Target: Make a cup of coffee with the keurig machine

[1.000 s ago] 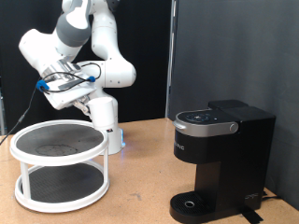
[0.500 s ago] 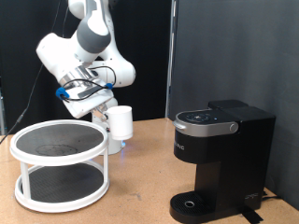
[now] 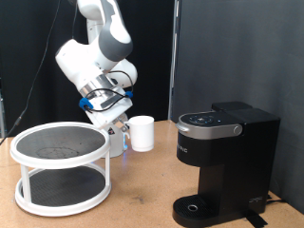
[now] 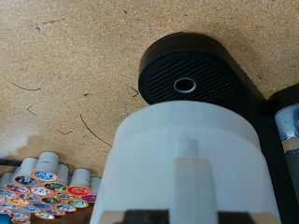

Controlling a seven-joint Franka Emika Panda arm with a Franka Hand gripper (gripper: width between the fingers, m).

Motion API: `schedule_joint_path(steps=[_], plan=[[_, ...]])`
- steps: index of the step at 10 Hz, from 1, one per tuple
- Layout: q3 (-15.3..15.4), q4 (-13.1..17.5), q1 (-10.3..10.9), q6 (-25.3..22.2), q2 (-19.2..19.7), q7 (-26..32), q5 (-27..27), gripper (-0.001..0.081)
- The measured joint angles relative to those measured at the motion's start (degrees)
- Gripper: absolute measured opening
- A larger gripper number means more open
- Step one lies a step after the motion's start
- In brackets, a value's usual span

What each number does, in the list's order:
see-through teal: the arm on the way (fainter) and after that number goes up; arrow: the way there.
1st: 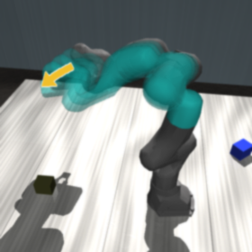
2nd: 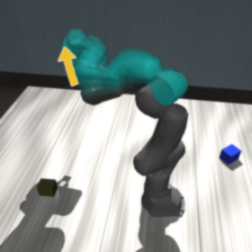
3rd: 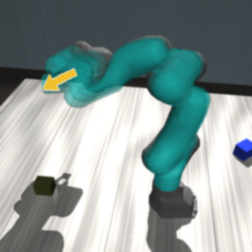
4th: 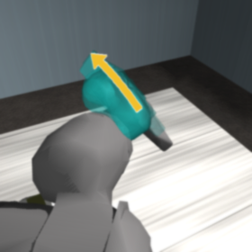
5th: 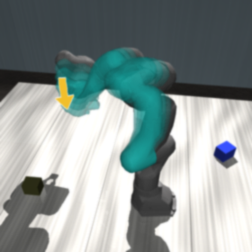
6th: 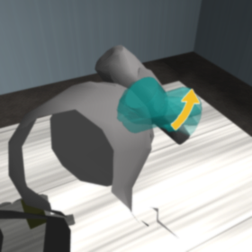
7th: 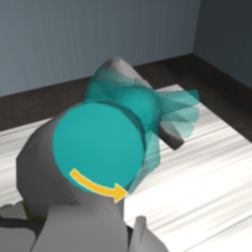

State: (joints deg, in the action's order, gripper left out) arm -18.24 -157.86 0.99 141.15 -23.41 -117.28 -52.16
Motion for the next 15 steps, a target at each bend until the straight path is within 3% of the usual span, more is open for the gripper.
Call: schedule_joint_path(steps=[3, 6, 10, 15], plan=[[0.1, -0.2, 0.0, -1.3, 0.5, 0.0, 0.8, 0.0004], [2.6, 0.1, 0.9, 1.5, 5.0, 0.0, 0.4, 0.0004], [5.1, 1.3, 4.8, 7.8, 12.0, 4.3, -6.6, 0.0004], [6.5, 3.0, 6.6, 11.1, 18.6, 13.0, -16.5, 0.0004]])
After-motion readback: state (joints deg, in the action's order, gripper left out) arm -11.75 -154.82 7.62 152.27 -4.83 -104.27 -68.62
